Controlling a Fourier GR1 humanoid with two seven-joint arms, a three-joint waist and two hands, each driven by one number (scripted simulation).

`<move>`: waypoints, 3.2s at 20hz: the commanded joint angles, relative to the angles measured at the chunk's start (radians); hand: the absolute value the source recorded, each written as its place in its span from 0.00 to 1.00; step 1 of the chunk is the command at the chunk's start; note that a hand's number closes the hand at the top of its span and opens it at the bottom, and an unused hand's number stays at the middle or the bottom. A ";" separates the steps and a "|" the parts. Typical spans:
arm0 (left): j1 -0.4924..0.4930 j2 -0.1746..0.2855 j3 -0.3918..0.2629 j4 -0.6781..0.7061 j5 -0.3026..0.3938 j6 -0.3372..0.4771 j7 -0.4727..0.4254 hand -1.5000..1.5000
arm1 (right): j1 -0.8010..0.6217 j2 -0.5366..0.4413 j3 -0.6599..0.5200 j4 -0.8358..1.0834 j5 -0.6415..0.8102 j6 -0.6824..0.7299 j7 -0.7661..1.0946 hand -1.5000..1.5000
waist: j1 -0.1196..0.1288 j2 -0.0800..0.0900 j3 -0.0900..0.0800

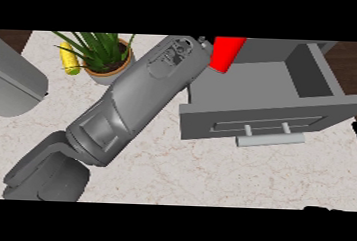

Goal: Pick up the can, place it into the drawer and close the drawer

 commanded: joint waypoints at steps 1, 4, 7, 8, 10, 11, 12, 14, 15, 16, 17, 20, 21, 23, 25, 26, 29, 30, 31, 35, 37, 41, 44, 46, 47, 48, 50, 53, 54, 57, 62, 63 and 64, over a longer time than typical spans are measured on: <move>-0.043 0.000 -0.042 0.029 0.019 0.016 0.008 1.00 | -0.045 0.012 -0.003 0.079 0.036 -0.025 -0.052 0.00 | 0.009 0.000 0.000; 0.057 0.000 -0.122 -0.007 0.046 0.067 -0.020 1.00 | 0.021 -0.001 0.010 -0.018 0.004 0.015 -0.013 0.00 | -0.025 -0.002 0.000; 0.023 0.000 -0.116 0.050 0.049 0.019 -0.039 1.00 | -0.039 -0.005 -0.015 0.060 0.007 -0.009 -0.034 0.00 | -0.011 0.004 0.000; 0.031 0.000 -0.120 0.060 0.050 0.043 -0.066 1.00 | -0.041 -0.001 0.007 0.004 0.014 -0.018 0.006 0.00 | -0.031 0.009 0.000; 0.021 0.000 -0.135 0.081 0.046 0.047 -0.069 1.00 | -0.061 -0.008 0.019 0.003 0.026 -0.022 0.031 0.00 | -0.027 0.010 0.000; 0.019 0.000 -0.141 0.070 0.057 0.038 -0.049 1.00 | -0.027 -0.009 -0.001 -0.022 0.000 -0.008 0.011 0.00 | -0.021 0.003 0.000; -0.004 0.000 -0.142 0.087 0.055 0.074 -0.047 0.00 | -0.080 -0.021 0.009 0.017 0.013 -0.014 0.026 0.00 | -0.028 0.010 0.000; 0.041 0.000 -0.167 0.051 0.084 0.106 -0.042 0.00 | -0.065 -0.012 0.017 0.006 0.008 -0.010 0.025 0.00 | -0.046 0.010 0.001; 0.036 0.000 -0.158 0.093 0.074 0.103 -0.070 0.00 | -0.042 -0.009 0.039 -0.011 0.014 0.006 0.025 0.00 | -0.052 0.015 0.000; 0.045 0.000 -0.185 0.037 0.094 0.136 -0.030 0.00 | -0.105 -0.034 0.012 -0.015 0.002 -0.022 0.086 0.00 | -0.043 0.008 0.000; 0.029 0.000 -0.160 0.095 0.085 0.095 -0.074 0.00 | -0.084 -0.019 0.007 -0.003 0.017 -0.026 0.039 0.00 | -0.027 0.010 0.000; 0.057 0.000 -0.171 0.098 0.097 0.132 -0.097 0.00 | -0.052 0.001 0.039 -0.024 0.024 -0.015 0.028 0.00 | -0.040 0.013 0.000; 0.076 0.000 -0.169 0.098 0.104 0.135 -0.115 0.00 | -0.066 -0.007 0.016 0.013 0.011 -0.012 0.003 0.00 | -0.036 0.014 0.000; 0.022 0.000 -0.180 0.078 0.119 0.172 -0.067 0.00 | -0.055 -0.013 0.029 -0.017 0.011 -0.004 0.032 0.00 | -0.054 0.011 0.000; 0.050 0.000 -0.160 0.100 0.130 0.143 -0.117 0.00 | -0.051 -0.011 0.018 0.003 0.031 -0.010 -0.002 0.00 | -0.028 0.011 0.000; 0.036 0.000 -0.160 0.107 0.132 0.157 -0.119 0.00 | -0.052 -0.018 0.027 -0.057 0.017 -0.008 0.036 0.00 | -0.043 0.012 -0.001; 0.055 0.000 -0.146 0.100 0.160 0.160 -0.142 0.00 | -0.069 -0.051 0.009 -0.033 0.083 -0.008 -0.025 0.00 | -0.048 0.018 0.000; 0.050 0.000 -0.172 0.051 0.173 0.186 -0.097 0.00 | -0.103 -0.070 0.002 -0.029 0.109 -0.020 -0.020 0.00 | -0.038 0.009 0.000; 0.055 0.000 -0.141 0.086 0.178 0.189 -0.140 0.00 | -0.081 -0.090 0.011 -0.098 0.131 -0.014 0.020 0.00 | -0.040 0.011 -0.002; 0.052 0.000 -0.144 0.047 0.221 0.175 -0.121 0.00 | -0.083 -0.112 0.070 -0.119 0.240 0.003 -0.034 0.00 | -0.033 0.008 -0.001; 0.089 0.000 -0.140 0.051 0.233 0.172 -0.159 0.00 | -0.034 -0.115 0.074 -0.110 0.267 0.021 -0.114 0.00 | -0.025 0.006 -0.001; 0.050 0.000 -0.146 -0.001 0.273 0.220 -0.145 0.00 | -0.075 -0.116 0.128 -0.062 0.396 -0.019 -0.166 0.00 | -0.014 0.003 0.000; 0.020 0.000 -0.122 0.016 0.277 0.193 -0.181 0.00 | -0.161 -0.175 0.159 -0.052 0.519 -0.029 -0.104 0.00 | 0.023 0.002 -0.002; 0.009 0.000 -0.126 0.020 0.285 0.213 -0.175 0.00 | -0.172 -0.192 0.182 -0.021 0.603 -0.044 -0.115 0.00 | 0.023 0.002 -0.002; 0.031 0.000 -0.146 0.001 0.277 0.219 -0.177 0.00 | -0.154 -0.164 0.252 -0.070 0.676 -0.064 -0.086 0.00 | 0.037 -0.007 -0.003; 0.013 0.000 -0.138 0.028 0.280 0.225 -0.183 0.00 | -0.166 -0.207 0.209 0.007 0.673 -0.053 -0.142 0.00 | 0.028 0.000 -0.001; -0.006 0.000 -0.140 0.028 0.278 0.226 -0.159 0.00 | -0.157 -0.215 0.270 0.039 0.785 -0.077 -0.157 0.00 | 0.044 -0.005 -0.002; -0.003 0.000 -0.131 0.044 0.272 0.193 -0.158 0.00 | -0.243 -0.212 0.314 0.109 0.886 -0.098 -0.097 0.00 | 0.068 -0.008 -0.002; 0.013 0.000 -0.139 0.004 0.269 0.204 -0.149 0.00 | -0.256 -0.219 0.328 0.137 0.930 -0.108 -0.095 0.00 | 0.083 -0.014 -0.003; 0.046 0.000 -0.136 -0.031 0.256 0.215 -0.137 0.00 | -0.232 -0.201 0.392 0.202 1.031 -0.144 -0.096 0.00 | 0.098 -0.021 -0.003; 0.048 0.057 -0.139 -0.076 0.227 0.199 -0.065 0.00 | -0.293 -0.155 0.389 0.445 1.141 -0.305 -0.139 0.00 | 0.115 -0.023 -0.002; 0.061 0.099 -0.141 -0.103 0.222 0.190 -0.044 0.00 | -0.302 -0.172 0.339 0.478 1.113 -0.335 -0.173 0.00 | 0.119 -0.025 -0.002; 0.088 0.077 -0.155 -0.149 0.201 0.242 -0.038 0.00 | -0.245 -0.145 0.379 0.475 1.134 -0.369 -0.184 0.00 | 0.115 -0.028 -0.002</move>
